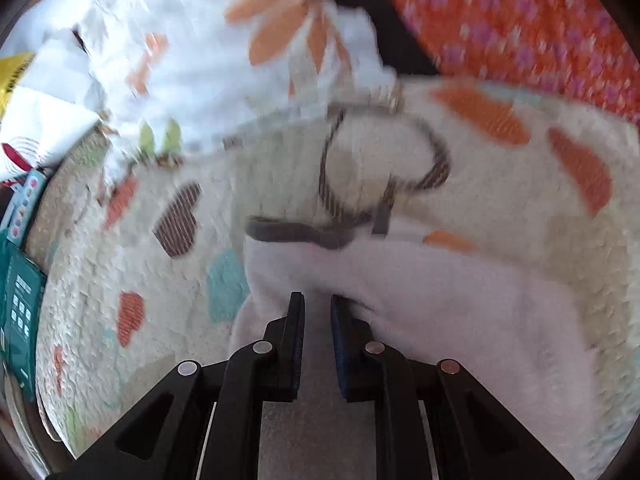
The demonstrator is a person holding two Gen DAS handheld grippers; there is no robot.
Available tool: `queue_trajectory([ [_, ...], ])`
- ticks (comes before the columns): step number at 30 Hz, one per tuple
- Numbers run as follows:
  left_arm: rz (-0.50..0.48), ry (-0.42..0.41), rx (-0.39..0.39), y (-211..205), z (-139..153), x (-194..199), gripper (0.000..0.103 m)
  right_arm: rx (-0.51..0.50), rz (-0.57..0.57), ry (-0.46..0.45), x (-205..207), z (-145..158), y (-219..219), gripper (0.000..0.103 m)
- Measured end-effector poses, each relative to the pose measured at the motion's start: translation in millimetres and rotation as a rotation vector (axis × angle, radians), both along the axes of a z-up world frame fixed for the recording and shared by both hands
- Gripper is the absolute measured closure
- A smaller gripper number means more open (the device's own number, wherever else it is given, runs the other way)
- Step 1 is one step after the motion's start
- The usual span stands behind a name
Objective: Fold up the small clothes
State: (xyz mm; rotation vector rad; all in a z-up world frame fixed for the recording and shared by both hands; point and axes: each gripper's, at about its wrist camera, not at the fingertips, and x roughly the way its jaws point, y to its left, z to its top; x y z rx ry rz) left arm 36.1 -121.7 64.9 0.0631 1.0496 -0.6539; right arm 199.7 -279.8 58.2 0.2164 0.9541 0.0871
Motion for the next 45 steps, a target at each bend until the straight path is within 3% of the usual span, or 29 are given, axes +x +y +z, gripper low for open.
queue_trajectory([
  [3,0.043,-0.009,-0.015,8,3,9,0.046,0.004,-0.060,-0.037,-18,21,-27,0.087],
  [6,0.095,0.018,-0.028,14,-1,23,0.046,-0.007,-0.093,-0.005,-32,23,-54,0.086],
  [14,0.176,0.073,-0.063,27,-17,42,0.041,-0.017,-0.249,0.113,-103,-9,-126,0.079],
  [17,0.187,0.091,-0.094,27,-23,45,0.032,0.107,-0.276,0.051,-150,-9,-148,0.061],
  [19,0.190,0.110,-0.129,26,-29,50,0.024,0.214,-0.269,0.010,-170,-13,-153,0.043],
  [22,0.176,0.187,-0.197,20,-48,61,0.017,0.395,-0.251,0.009,-181,-31,-154,0.042],
  [24,0.166,0.290,-0.267,15,-67,67,0.016,0.470,-0.231,0.022,-176,-41,-151,0.042],
  [27,0.169,0.265,-0.290,9,-66,63,0.011,0.488,-0.178,0.066,-164,-57,-128,0.041],
  [28,0.151,0.272,-0.290,5,-65,63,0.021,0.468,-0.186,0.065,-163,-61,-122,0.041],
  [29,0.114,0.279,-0.297,0,-63,61,0.056,0.453,-0.193,0.053,-162,-63,-119,0.041],
  [30,0.090,0.293,-0.283,-4,-63,60,0.064,0.459,-0.193,0.058,-160,-62,-117,0.047],
  [31,0.083,0.286,-0.255,-7,-60,58,0.068,0.493,-0.184,0.068,-158,-63,-117,0.064],
  [32,0.080,0.264,-0.245,-7,-55,56,0.076,0.531,-0.180,0.072,-157,-63,-118,0.066],
  [39,0.080,0.274,-0.215,18,-30,30,0.079,0.553,-0.075,0.091,-183,-46,-94,0.070],
  [41,0.074,0.296,-0.178,27,-36,22,0.074,0.493,-0.050,0.141,-190,-51,-84,0.069],
  [43,0.065,0.313,-0.113,34,-47,13,0.067,0.390,-0.046,0.179,-196,-54,-78,0.060],
  [45,0.040,0.302,-0.075,39,-52,5,0.061,0.369,-0.070,0.166,-205,-43,-83,0.056],
])
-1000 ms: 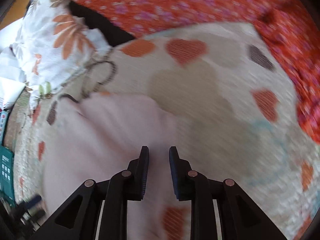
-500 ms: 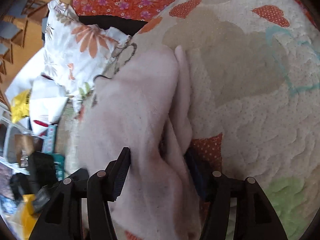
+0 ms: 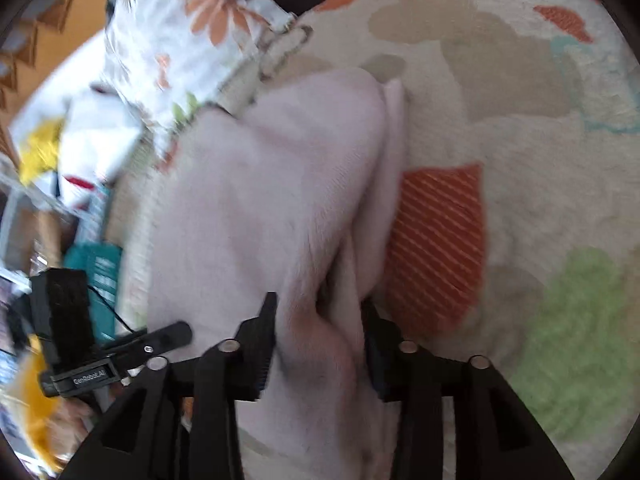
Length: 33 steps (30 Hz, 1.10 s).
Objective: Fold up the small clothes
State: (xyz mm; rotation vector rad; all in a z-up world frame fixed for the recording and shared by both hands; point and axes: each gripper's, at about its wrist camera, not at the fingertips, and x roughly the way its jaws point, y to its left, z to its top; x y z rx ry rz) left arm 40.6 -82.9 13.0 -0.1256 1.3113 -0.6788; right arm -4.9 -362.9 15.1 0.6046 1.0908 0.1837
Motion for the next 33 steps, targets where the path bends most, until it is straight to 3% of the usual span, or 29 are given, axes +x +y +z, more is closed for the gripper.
queue_trajectory([
  [4,-0.043,-0.057,0.042,12,8,-16,0.059,-0.093,-0.080,-0.151,-26,43,-12,0.056],
  [8,-0.011,-0.042,0.067,25,-1,-24,0.057,-0.019,-0.006,-0.256,-30,62,11,0.062],
  [11,0.017,-0.027,0.055,34,-4,-28,0.056,0.055,0.135,-0.218,-25,48,48,0.069],
  [13,0.031,-0.037,0.053,37,-4,-31,0.056,0.082,0.202,-0.139,-22,25,69,0.069],
  [14,0.042,-0.043,0.048,39,-5,-33,0.056,0.048,0.209,-0.075,-21,11,74,0.069],
  [15,0.049,-0.047,0.045,44,-5,-36,0.056,0.007,0.182,-0.019,-23,-1,75,0.069],
  [16,0.059,-0.051,0.043,46,-4,-38,0.055,0.030,0.148,0.000,-24,-8,70,0.076],
  [18,0.087,-0.059,0.051,48,0,-45,0.055,0.198,0.042,0.009,-36,-19,47,0.077],
  [21,0.117,-0.119,0.080,50,13,-58,0.055,0.308,-0.044,0.004,-56,-22,24,0.076],
  [23,0.168,-0.216,0.120,56,31,-74,0.056,0.269,-0.041,-0.028,-61,-12,23,0.075],
  [26,0.270,-0.383,0.186,64,61,-100,0.055,0.068,-0.048,-0.141,-71,21,23,0.070],
  [27,0.301,-0.437,0.208,66,71,-108,0.051,-0.023,-0.061,-0.188,-75,34,24,0.066],
  [29,0.393,-0.567,0.258,70,99,-128,0.024,-0.145,-0.076,-0.255,-79,53,22,0.061],
  [31,0.489,-0.699,0.278,74,128,-149,0.006,-0.259,-0.080,-0.327,-89,67,22,0.049],
  [33,0.551,-0.810,0.287,79,149,-163,0.000,-0.384,-0.084,-0.418,-102,82,24,0.041],
])
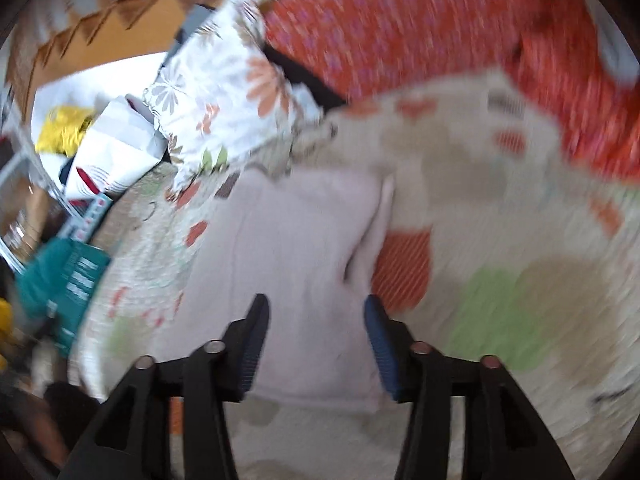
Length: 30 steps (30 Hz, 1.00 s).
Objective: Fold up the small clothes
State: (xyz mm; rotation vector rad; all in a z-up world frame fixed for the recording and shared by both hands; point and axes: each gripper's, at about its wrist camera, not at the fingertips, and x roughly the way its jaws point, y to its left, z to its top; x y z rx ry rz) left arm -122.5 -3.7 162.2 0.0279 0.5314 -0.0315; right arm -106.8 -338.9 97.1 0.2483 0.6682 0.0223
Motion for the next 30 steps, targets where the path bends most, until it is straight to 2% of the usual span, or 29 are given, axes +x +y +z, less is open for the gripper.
queue_trajectory([
  [1,0.031,-0.076,0.023,-1,14,-9,0.000,-0.062,-0.011,-0.042,-6,7,5,0.035],
  [2,0.043,-0.113,0.037,-4,21,-10,0.000,-0.154,-0.038,-0.107,-15,15,12,0.031],
  [4,0.044,-0.167,0.043,-6,35,-13,0.000,-0.277,-0.084,-0.226,-27,25,26,0.012],
  [6,0.028,-0.158,0.027,-8,40,-10,0.000,-0.387,-0.200,-0.353,-40,31,38,0.000],
  [8,-0.007,-0.153,-0.029,-5,41,-7,0.000,-0.463,-0.288,-0.403,-47,26,47,0.000],
  [9,-0.017,-0.157,-0.043,-4,41,-8,0.000,-0.479,-0.281,-0.385,-43,21,49,0.000],
  [12,-0.051,-0.160,-0.069,0,37,-1,0.000,-0.486,-0.251,-0.172,-20,6,48,0.000],
  [13,-0.056,-0.164,-0.070,3,35,1,0.000,-0.482,-0.247,-0.138,-18,3,49,0.000],
  [17,-0.066,-0.236,-0.090,21,29,6,0.000,-0.534,-0.276,-0.129,-38,3,64,0.000],
  [20,-0.084,-0.282,-0.088,36,30,11,0.000,-0.516,-0.269,-0.037,-39,-6,75,0.000],
  [21,-0.089,-0.284,-0.088,39,30,12,0.000,-0.480,-0.268,0.018,-39,-12,79,0.000],
  [24,-0.121,-0.265,-0.102,57,33,20,0.000,-0.352,-0.282,0.114,-42,-30,91,0.001],
  [25,-0.135,-0.253,-0.106,63,33,22,0.000,-0.339,-0.297,0.133,-42,-36,96,0.002],
  [28,-0.149,-0.223,-0.083,65,29,24,0.000,-0.374,-0.279,0.191,-39,-54,119,0.003],
  [30,-0.156,-0.193,-0.072,62,25,27,0.000,-0.431,-0.258,0.184,-38,-54,130,0.008],
])
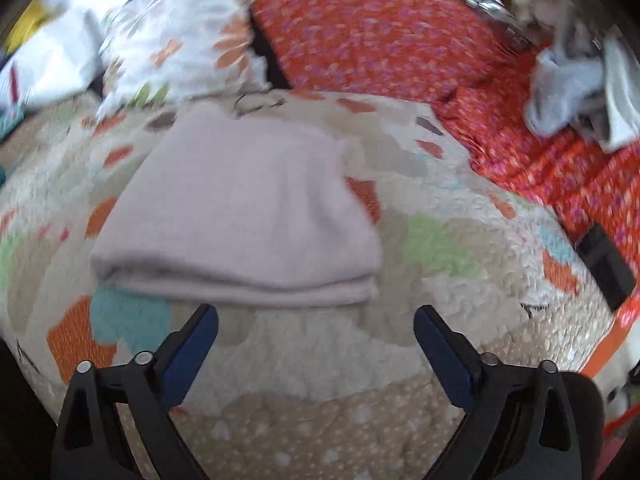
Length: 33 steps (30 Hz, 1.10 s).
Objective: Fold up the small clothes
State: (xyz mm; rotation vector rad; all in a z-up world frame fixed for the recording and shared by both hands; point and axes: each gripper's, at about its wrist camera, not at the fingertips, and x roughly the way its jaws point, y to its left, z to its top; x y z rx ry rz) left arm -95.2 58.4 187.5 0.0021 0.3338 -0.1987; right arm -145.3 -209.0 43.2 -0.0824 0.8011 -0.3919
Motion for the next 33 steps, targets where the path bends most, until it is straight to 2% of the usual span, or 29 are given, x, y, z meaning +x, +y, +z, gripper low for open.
queue_trajectory([
  [2,-0.003,0.042,0.001,-7,-2,2,0.000,-0.016,-0.005,-0.033,-4,8,2,0.008],
  [7,0.019,0.069,-0.011,-15,-1,-6,0.000,0.028,-0.047,-0.083,0,21,-10,0.008],
  [12,0.067,0.113,0.037,-13,-10,-12,0.000,0.112,-0.038,-0.051,0,15,-23,0.008],
  [15,0.108,0.158,0.027,-10,-24,-12,0.000,0.123,-0.007,-0.038,-2,14,-30,0.007],
  [18,0.131,0.243,-0.010,-12,-42,-10,0.000,0.119,0.018,-0.036,-3,15,-36,0.007],
  [22,0.089,0.397,-0.038,-27,-68,-1,0.000,0.120,0.061,-0.055,-3,17,-46,0.007],
  [23,0.076,0.439,-0.023,-35,-74,1,0.000,0.125,0.065,-0.059,-2,17,-48,0.007],
  [25,0.069,0.466,0.013,-47,-81,1,0.000,0.145,0.068,-0.061,1,13,-55,0.007],
  [28,0.069,0.471,0.087,-68,-89,-2,0.000,0.176,0.063,-0.046,5,5,-64,0.007],
  [33,0.051,0.500,0.151,-91,-99,0,0.000,0.173,0.058,-0.054,-2,-11,-71,0.007],
])
